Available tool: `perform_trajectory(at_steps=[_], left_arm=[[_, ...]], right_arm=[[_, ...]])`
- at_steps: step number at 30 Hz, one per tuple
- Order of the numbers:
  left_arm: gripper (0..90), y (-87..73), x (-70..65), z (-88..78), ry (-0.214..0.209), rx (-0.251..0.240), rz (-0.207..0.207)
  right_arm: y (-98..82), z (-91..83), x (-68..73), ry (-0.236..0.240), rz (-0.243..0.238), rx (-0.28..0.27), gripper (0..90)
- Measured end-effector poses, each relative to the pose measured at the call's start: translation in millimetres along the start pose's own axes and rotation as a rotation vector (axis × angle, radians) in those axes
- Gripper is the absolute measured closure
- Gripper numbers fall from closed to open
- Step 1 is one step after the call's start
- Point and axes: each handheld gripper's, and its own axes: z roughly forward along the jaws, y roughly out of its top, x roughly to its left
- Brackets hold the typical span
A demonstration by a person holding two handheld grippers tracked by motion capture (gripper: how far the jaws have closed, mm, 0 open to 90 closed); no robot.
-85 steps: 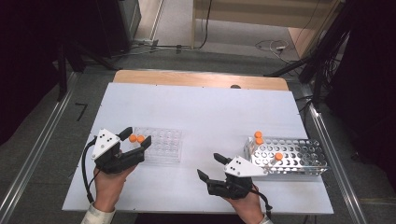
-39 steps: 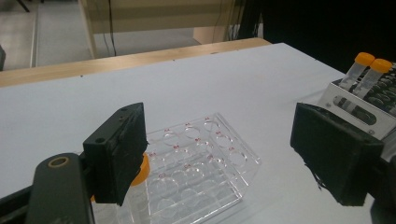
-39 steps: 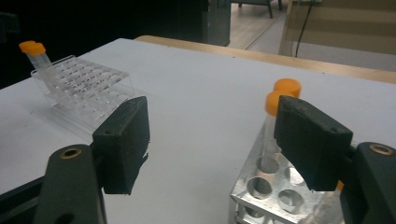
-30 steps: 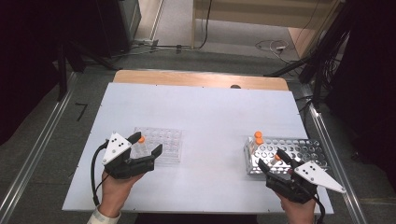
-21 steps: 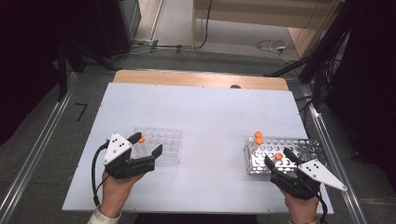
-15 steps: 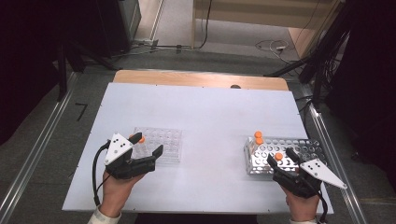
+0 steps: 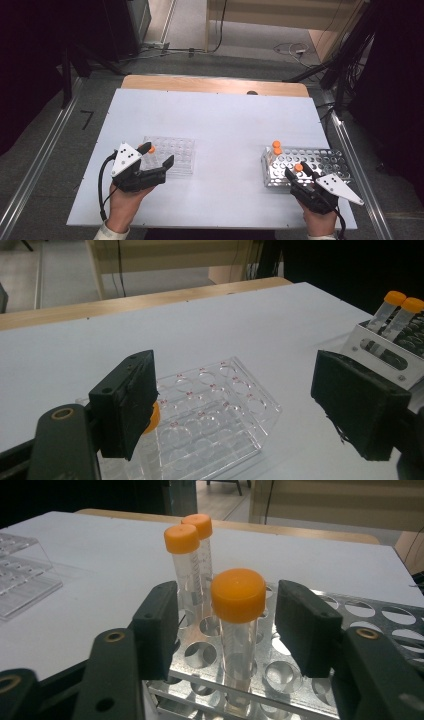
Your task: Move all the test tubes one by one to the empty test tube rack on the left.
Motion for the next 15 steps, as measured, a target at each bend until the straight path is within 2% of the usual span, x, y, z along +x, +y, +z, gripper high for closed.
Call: perform_trajectory(at_steps=[15], left_arm=[[18.7, -0.7, -0.1, 0.2, 0.002, 0.002, -0.002]], right_arm=[[-7.3, 3.1, -1.3, -0.016, 0.009, 0.028, 56.8]])
